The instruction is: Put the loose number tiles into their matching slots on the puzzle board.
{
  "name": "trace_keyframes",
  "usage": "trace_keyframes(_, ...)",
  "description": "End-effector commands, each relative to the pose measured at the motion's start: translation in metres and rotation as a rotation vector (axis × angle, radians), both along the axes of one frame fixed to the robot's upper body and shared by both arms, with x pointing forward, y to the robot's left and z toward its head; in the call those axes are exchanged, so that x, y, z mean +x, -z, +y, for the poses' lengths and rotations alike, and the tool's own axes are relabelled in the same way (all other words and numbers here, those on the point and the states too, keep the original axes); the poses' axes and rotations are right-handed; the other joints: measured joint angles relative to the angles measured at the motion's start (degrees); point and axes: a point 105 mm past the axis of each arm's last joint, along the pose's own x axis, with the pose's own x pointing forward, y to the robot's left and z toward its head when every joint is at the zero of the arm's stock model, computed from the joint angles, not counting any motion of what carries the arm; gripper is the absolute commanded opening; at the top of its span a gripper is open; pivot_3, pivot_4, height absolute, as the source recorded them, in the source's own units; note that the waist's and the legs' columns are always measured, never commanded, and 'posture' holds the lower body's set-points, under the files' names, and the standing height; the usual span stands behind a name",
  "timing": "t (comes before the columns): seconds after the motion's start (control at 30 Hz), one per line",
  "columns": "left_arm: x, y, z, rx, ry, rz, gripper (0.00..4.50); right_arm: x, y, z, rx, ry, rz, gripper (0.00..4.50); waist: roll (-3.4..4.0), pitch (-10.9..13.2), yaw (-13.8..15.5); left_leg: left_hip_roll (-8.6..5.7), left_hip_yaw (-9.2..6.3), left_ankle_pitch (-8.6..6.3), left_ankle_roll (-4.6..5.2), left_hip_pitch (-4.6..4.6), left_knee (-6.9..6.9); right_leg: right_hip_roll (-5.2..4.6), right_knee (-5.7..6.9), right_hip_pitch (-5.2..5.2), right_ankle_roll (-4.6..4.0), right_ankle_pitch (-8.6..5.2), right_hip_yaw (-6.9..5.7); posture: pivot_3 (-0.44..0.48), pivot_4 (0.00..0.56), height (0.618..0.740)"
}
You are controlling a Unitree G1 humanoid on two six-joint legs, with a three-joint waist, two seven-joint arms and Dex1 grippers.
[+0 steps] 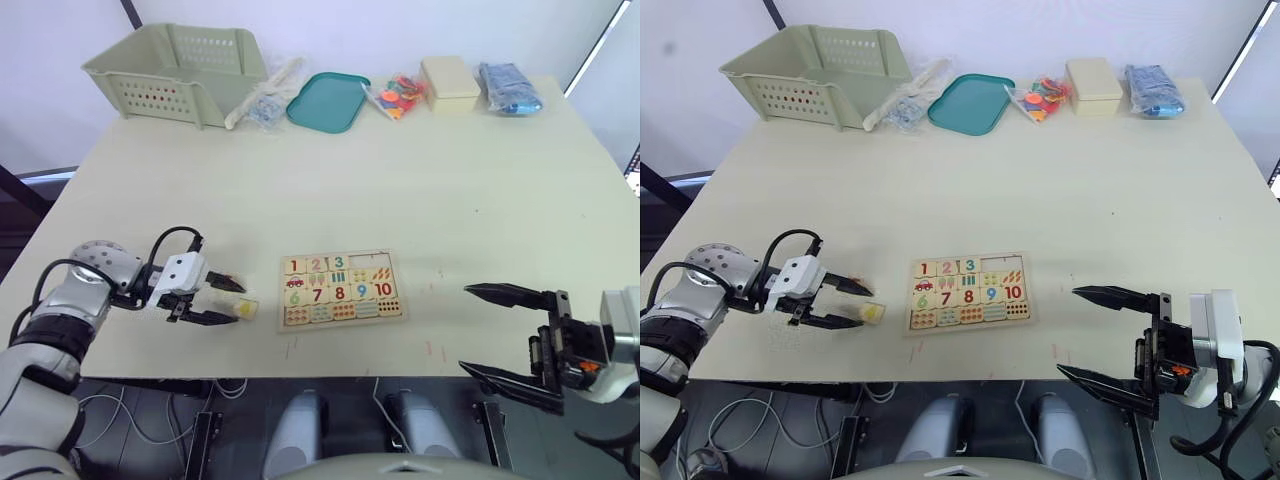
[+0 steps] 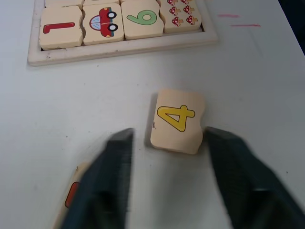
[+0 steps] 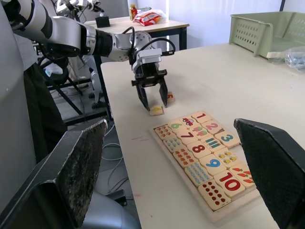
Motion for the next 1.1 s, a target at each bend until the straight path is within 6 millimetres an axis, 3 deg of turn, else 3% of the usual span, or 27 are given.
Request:
trace_keyframes(0.03,-0.008,0.007,0.003,0.012,0.019,0.04,1.0,-0.004,-0.007,0.003,-0.003,-0.019,-0.044,4.5,0.0,0.0,0.0,0.0,0.0,0.0,0.0,0.0,0.0,0.0,0.0,0.0,0.0,0.0,0.0,0.0,0.15,0.74)
trace_keyframes(0.3,-0.005,-0.006,0.001,-0.034,0.0,0.007,1.0,-0.002,-0.006,0.004,-0.001,-0.023,-0.05,4.5,0.01,0.0,0.0,0.01,0.0,0.0,0.0,0.0,0.0,0.0,0.0,0.0,0.0,0.0,0.0,0.0,0.15,0.74)
trace_keyframes(0.57,0.011,-0.061,-0.015,-0.135,-0.153,-0.068,1.0,0.002,-0.007,0.003,0.004,0.005,-0.068,4.5,-0.02,0.0,0.1,0.06,-0.04,0.0,0.0,-0.05,0.02,-0.02,-0.02,0.0,0.01,0.0,-0.03,0.0,0.15,0.74)
trace_keyframes(0.8,0.001,-0.092,-0.06,-0.098,-0.239,0.014,1.0,0.005,-0.012,-0.006,0.009,0.045,-0.101,4.5,-0.02,0.0,0.1,0.08,-0.06,0.0,0.0,-0.05,0.02,-0.03,-0.01,0.01,0.02,-0.01,-0.03,0.0,0.15,0.74)
trace_keyframes(0.93,0.01,-0.11,-0.09,-0.056,-0.299,-0.008,1.0,0.007,-0.015,-0.014,0.004,0.08,-0.121,4.5,-0.06,0.0,0.3,0.0,-0.07,0.0,0.0,-0.06,0.03,-0.01,-0.01,0.02,0.02,-0.01,-0.05,0.0,0.15,0.74)
trace_keyframes(1.1,0.019,-0.116,-0.119,-0.006,-0.331,-0.01,1.0,0.007,-0.011,-0.024,-0.01,0.122,-0.125,4.5,-0.05,0.0,0.1,-0.09,-0.04,0.0,0.0,-0.04,0.03,0.0,-0.01,0.02,0.05,-0.03,0.01,0.0,0.15,0.74)
